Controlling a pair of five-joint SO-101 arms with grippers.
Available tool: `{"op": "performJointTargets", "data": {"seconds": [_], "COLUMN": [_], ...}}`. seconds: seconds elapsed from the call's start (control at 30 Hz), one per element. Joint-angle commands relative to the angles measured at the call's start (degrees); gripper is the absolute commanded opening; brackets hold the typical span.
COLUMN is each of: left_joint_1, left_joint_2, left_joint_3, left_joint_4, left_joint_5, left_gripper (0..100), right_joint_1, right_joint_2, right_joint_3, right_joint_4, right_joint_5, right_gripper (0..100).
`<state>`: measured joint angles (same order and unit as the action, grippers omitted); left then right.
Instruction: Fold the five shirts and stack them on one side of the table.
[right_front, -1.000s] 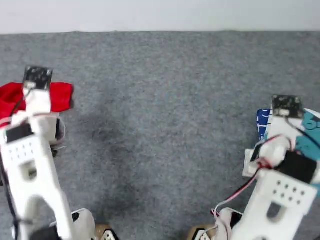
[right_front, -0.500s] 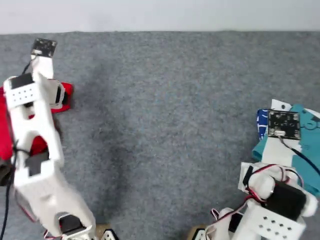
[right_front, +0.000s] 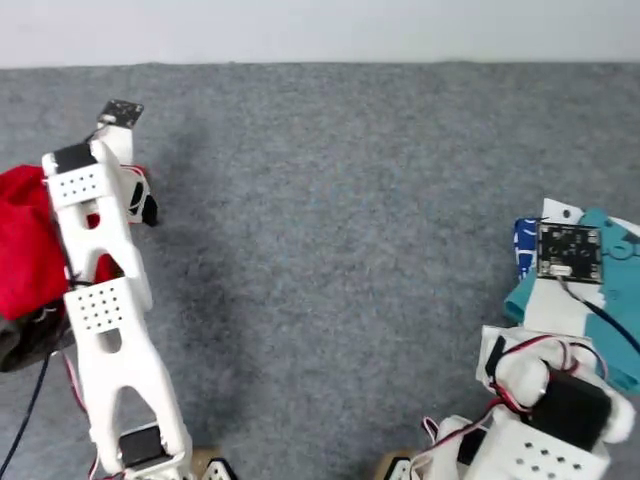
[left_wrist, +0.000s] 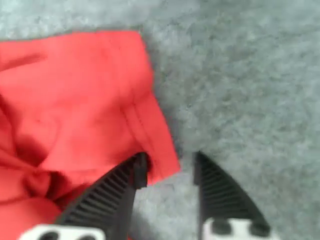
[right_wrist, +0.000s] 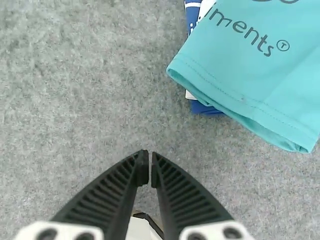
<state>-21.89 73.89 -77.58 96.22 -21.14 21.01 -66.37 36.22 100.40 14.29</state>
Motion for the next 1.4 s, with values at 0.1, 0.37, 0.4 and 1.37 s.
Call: {"op": "performJointTargets", "data": {"seconds": [0.1, 0.37, 0.4, 1.37], "left_joint_1": [-0.1, 0.4, 0.8, 53.2], "left_joint_2": [6.4, -1.5, -3.3, -39.1], "left_joint_3": [-14.1, -18.5, -18.6, -18.2], "left_joint_4": [2.8, 4.3, 4.3, 4.4], "left_joint_5": [-4.6, -4.1, -3.2, 8.1], "left_gripper": [1, 1, 1, 2], "right_joint_1": [-0.5, -0.5, -0.5, -0.6], "right_joint_2": [0.2, 0.2, 0.2, 0.2], "right_joint_3": [-0.4, -0.4, -0.4, -0.4], "right_joint_4": [2.0, 2.0, 2.0, 2.0], "right_joint_5": [-0.5, -0.5, -0.5, -0.5], "right_gripper": [1.4, 1.4, 1.4, 1.4]}}
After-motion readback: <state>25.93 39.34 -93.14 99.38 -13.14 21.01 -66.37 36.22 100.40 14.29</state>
